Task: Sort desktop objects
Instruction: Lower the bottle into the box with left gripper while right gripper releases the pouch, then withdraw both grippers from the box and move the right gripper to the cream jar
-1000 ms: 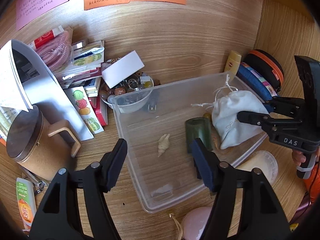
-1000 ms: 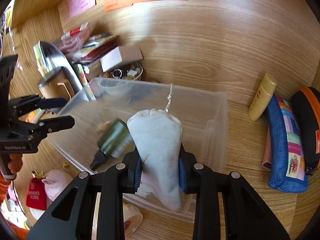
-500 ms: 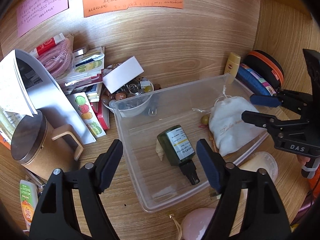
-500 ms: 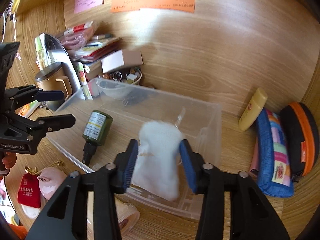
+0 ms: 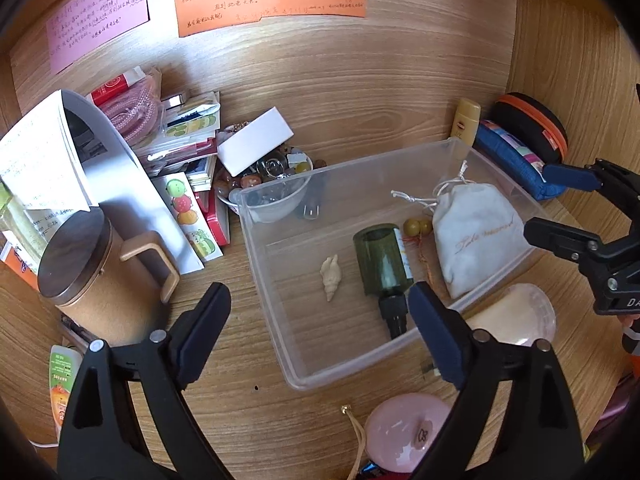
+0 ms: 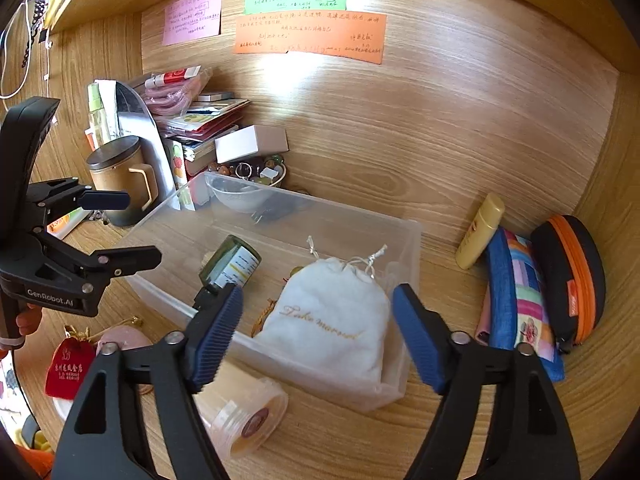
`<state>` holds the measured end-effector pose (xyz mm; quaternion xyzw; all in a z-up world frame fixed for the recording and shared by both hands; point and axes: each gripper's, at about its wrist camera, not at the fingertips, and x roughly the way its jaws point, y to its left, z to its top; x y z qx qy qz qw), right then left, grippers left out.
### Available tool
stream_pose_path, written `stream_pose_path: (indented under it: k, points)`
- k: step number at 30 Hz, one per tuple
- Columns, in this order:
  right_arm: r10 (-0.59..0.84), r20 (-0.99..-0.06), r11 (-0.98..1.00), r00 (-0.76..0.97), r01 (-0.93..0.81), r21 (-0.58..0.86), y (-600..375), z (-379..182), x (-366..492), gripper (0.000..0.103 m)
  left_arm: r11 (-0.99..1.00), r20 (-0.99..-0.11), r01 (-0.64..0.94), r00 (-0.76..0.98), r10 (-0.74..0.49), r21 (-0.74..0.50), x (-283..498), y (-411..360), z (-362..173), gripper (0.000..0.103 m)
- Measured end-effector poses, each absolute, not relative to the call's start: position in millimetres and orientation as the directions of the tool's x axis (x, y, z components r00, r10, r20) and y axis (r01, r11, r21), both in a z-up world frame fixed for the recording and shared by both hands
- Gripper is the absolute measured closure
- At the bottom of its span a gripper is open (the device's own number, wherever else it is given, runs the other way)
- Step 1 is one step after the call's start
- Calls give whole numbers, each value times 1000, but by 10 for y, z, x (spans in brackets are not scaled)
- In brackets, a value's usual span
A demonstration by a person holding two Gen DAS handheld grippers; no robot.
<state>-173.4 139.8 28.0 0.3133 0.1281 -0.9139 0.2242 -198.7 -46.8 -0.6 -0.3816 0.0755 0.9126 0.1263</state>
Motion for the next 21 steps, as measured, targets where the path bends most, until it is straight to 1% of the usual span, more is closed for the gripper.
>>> stream_pose_path:
  k: [1, 3, 14, 21]
  points:
    - [-324, -624, -870, -711, 483, -98, 1410, 287, -1708, 17, -957, -715, -288, -678, 172, 43, -1969, -467, 2, 9]
    - [-309, -616, -876, -724, 469, -111, 1420, 306, -1652, 16, -958, -710, -282, -684, 165, 49, -1929, -476, 17, 8]
    - [-319, -584, -890, -747, 448, -87, 1554, 445, -1307, 15, -971, -679, -234, -721, 137, 53, -1639, -654, 139, 7]
    - [-316, -573, -894, -756, 440, -87, 1585, 467, -1092, 14, -974, -678, -214, -727, 106, 77, -1344, -780, 93, 6]
